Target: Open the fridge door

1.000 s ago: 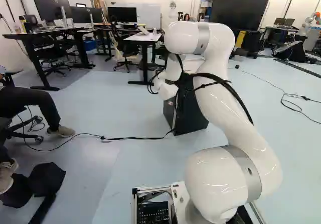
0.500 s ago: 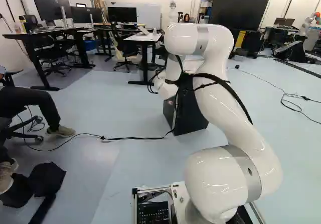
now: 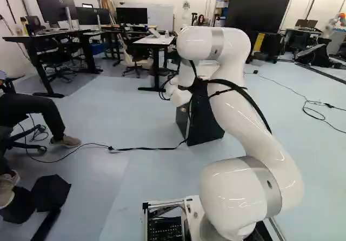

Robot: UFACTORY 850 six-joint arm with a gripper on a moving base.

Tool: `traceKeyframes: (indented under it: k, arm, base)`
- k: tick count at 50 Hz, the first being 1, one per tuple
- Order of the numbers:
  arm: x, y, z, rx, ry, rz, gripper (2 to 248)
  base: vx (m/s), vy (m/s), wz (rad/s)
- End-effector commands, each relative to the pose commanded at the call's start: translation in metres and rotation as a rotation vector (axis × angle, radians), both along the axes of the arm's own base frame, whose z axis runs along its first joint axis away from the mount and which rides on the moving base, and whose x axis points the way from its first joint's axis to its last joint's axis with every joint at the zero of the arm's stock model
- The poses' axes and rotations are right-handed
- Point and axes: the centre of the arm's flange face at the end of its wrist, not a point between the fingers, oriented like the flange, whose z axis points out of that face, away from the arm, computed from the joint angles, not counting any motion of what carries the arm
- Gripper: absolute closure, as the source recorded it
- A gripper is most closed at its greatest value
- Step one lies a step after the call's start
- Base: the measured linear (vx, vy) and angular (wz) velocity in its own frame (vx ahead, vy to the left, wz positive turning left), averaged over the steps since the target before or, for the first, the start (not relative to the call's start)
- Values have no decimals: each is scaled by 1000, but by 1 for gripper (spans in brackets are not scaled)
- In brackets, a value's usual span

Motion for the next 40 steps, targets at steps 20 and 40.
traceKeyframes:
  k: [20, 40]
  arm:
    - [0, 0, 0, 0, 0, 0, 3]
    - [0, 0, 0, 0, -1, 0, 3]
  base:
    - [0, 0, 0]
    - [0, 0, 0]
